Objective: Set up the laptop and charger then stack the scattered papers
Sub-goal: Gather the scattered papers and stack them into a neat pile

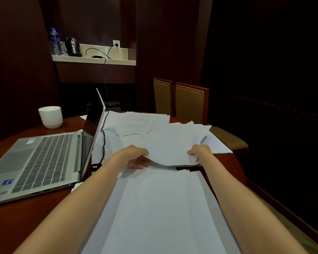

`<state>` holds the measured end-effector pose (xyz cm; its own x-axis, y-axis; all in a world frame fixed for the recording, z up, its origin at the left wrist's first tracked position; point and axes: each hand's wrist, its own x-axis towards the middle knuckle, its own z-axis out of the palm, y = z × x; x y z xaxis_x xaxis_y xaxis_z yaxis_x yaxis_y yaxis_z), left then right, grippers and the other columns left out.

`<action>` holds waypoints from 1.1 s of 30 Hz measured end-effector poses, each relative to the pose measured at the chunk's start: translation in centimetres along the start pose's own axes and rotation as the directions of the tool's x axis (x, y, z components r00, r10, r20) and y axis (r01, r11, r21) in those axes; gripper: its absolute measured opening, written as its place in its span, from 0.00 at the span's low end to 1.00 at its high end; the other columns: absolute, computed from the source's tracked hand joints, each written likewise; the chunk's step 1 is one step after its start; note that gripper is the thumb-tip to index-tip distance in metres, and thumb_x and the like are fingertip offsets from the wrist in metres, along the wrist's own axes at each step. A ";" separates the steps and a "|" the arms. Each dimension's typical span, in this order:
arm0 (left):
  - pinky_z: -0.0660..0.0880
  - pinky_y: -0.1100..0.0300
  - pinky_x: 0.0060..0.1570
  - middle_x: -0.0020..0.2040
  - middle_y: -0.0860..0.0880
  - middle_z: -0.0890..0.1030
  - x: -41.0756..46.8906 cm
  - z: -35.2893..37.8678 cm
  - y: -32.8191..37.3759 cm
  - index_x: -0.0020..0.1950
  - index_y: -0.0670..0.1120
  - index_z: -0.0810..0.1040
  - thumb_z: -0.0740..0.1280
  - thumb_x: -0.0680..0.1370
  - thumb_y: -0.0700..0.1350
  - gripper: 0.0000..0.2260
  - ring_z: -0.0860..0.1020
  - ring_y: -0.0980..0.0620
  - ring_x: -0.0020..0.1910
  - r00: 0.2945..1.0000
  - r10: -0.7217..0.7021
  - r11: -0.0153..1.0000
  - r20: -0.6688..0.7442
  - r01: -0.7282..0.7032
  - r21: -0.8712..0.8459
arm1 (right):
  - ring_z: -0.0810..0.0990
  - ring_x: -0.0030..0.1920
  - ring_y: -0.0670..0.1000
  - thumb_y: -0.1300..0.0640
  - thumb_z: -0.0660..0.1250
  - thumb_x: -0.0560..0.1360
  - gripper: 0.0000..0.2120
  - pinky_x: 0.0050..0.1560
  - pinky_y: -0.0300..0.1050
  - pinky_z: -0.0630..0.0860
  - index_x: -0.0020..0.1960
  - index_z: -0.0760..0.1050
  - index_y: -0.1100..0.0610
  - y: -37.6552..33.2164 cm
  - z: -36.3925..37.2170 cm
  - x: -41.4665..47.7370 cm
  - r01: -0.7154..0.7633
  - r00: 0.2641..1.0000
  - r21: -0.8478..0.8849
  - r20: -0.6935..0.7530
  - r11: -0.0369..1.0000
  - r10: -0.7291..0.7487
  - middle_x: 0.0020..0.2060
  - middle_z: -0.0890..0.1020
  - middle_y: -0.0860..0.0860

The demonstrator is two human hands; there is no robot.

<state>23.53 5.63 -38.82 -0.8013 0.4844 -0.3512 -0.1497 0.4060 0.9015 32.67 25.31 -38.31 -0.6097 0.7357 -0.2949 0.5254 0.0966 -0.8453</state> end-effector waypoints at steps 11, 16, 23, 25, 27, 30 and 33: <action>0.75 0.59 0.39 0.44 0.46 0.71 0.5 1.0 1.3 0.67 0.39 0.64 0.61 0.79 0.52 0.23 0.74 0.52 0.35 0.991 0.031 0.999 -0.127 -0.028 0.021 | 0.71 0.50 0.55 0.66 0.54 0.77 0.20 0.50 0.44 0.70 0.67 0.70 0.58 3.0 -4.7 0.5 0.084 0.959 0.352 -0.283 0.932 0.020 0.62 0.75 0.58; 0.74 0.57 0.47 0.62 0.46 0.72 -0.2 2.6 2.2 0.70 0.45 0.65 0.62 0.77 0.58 0.26 0.75 0.49 0.50 0.985 0.166 0.986 0.037 -0.165 -0.010 | 0.74 0.47 0.53 0.70 0.54 0.77 0.22 0.46 0.44 0.72 0.68 0.69 0.59 3.3 -6.1 0.0 0.220 0.958 0.540 -0.278 0.813 -0.075 0.59 0.76 0.56; 0.76 0.56 0.50 0.61 0.47 0.78 -1.0 3.3 4.3 0.61 0.47 0.72 0.66 0.77 0.41 0.13 0.77 0.49 0.53 0.872 0.480 0.858 -0.091 -0.489 -0.154 | 0.75 0.61 0.60 0.67 0.62 0.77 0.20 0.62 0.53 0.72 0.68 0.69 0.61 3.5 -6.6 -0.5 0.282 0.957 0.525 -0.214 0.803 -0.197 0.62 0.76 0.59; 0.76 0.55 0.50 0.60 0.44 0.78 -1.3 2.9 4.7 0.60 0.47 0.72 0.65 0.77 0.38 0.12 0.77 0.47 0.52 0.853 0.501 0.831 -0.148 -0.522 -0.195 | 0.75 0.61 0.60 0.68 0.64 0.76 0.20 0.61 0.52 0.73 0.67 0.70 0.62 3.3 -6.3 -0.8 0.308 0.950 0.509 -0.205 0.804 -0.234 0.61 0.76 0.59; 0.75 0.52 0.54 0.61 0.43 0.78 -1.4 2.3 5.0 0.62 0.44 0.73 0.66 0.76 0.37 0.15 0.77 0.45 0.54 0.830 0.522 0.813 -0.195 -0.553 -0.180 | 0.75 0.60 0.59 0.69 0.65 0.75 0.19 0.58 0.49 0.73 0.65 0.72 0.63 3.0 -5.9 -1.1 0.351 0.936 0.463 -0.204 0.814 -0.288 0.60 0.77 0.59; 0.74 0.50 0.59 0.61 0.42 0.77 -1.9 1.5 5.4 0.64 0.41 0.72 0.66 0.76 0.35 0.17 0.76 0.43 0.59 0.797 0.550 0.792 -0.249 -0.593 -0.147 | 0.76 0.60 0.58 0.68 0.65 0.75 0.17 0.56 0.47 0.73 0.63 0.73 0.63 2.2 -5.5 -1.5 0.406 0.914 0.437 -0.216 0.803 -0.344 0.59 0.78 0.59; 0.73 0.53 0.57 0.59 0.44 0.77 -2.4 0.8 6.0 0.65 0.41 0.72 0.66 0.76 0.35 0.17 0.76 0.46 0.56 0.766 0.577 0.756 -0.283 -0.632 -0.170 | 0.76 0.59 0.57 0.67 0.66 0.75 0.17 0.56 0.46 0.72 0.64 0.72 0.63 1.3 -5.5 -1.8 0.447 0.894 0.440 -0.221 0.779 -0.389 0.59 0.78 0.58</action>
<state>25.01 7.59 -32.76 -0.8643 0.3857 0.3229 0.2950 -0.1313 0.9464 37.68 27.77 -36.44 -0.6188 0.7684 0.1635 -0.1248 0.1093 -0.9861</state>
